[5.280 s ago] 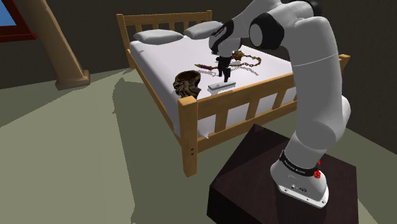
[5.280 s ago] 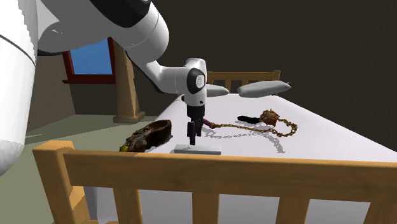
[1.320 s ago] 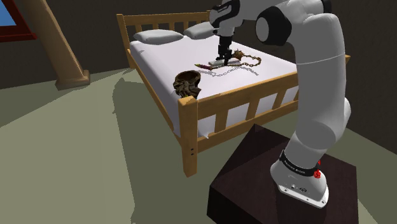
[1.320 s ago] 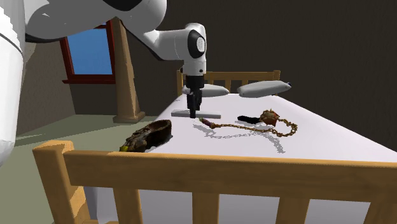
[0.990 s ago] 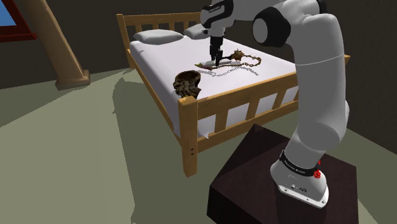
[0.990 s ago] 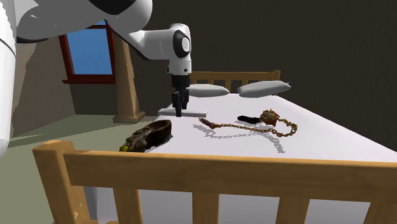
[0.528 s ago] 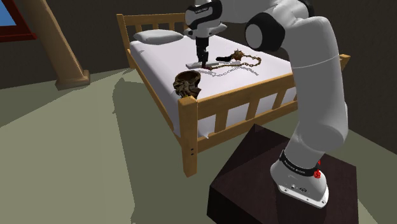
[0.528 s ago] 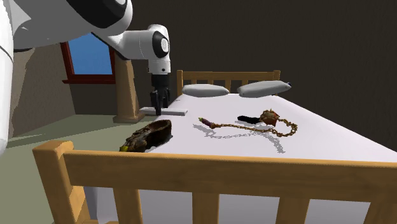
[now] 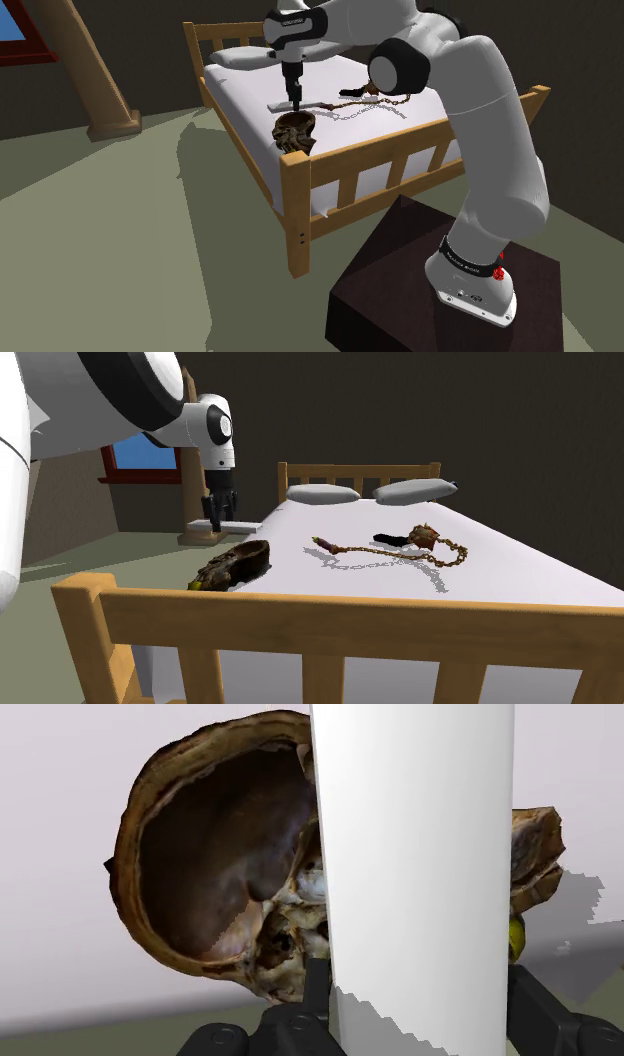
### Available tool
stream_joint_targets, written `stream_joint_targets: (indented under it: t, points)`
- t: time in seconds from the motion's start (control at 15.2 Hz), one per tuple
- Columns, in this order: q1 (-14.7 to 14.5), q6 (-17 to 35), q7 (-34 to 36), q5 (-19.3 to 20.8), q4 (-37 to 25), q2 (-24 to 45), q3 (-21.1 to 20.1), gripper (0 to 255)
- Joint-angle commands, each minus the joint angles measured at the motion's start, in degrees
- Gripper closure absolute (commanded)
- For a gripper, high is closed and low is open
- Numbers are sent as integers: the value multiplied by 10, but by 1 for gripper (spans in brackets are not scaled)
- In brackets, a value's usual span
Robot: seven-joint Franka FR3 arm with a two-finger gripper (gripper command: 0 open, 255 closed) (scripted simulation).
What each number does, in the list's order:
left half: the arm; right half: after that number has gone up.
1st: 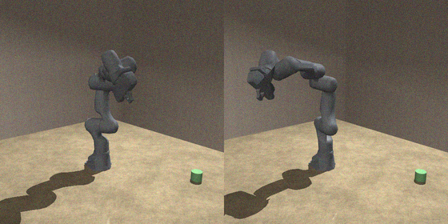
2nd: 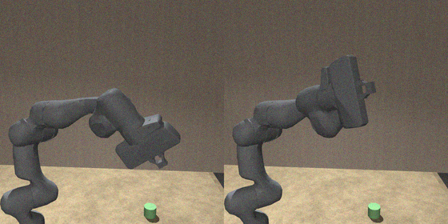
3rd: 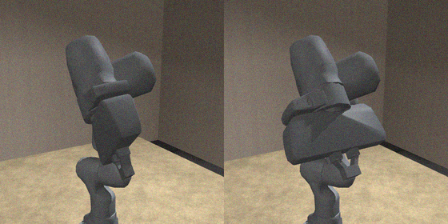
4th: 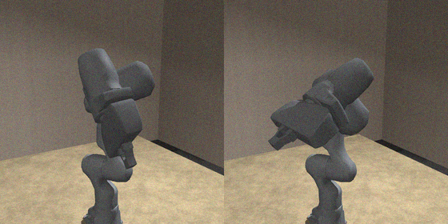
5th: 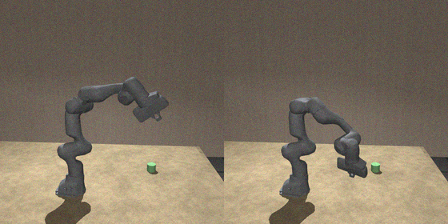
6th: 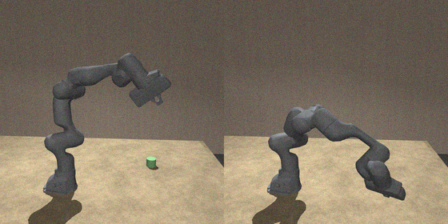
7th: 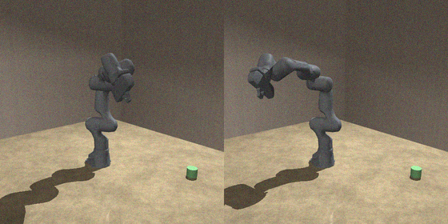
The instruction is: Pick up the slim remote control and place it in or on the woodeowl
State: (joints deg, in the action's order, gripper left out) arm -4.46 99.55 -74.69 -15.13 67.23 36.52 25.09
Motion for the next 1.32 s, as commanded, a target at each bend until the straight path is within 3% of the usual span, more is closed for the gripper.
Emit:
stream_joint_targets:
  t: [0.0, 0.73, 1.25]
  points:
    - [-3, 7, 5, -1, 1, 6, -2, 255]
    - [-11, 86, -4, -9, 69, 19, -7, 255]
    - [-11, 86, -4, -9, 69, 19, -7, 255]
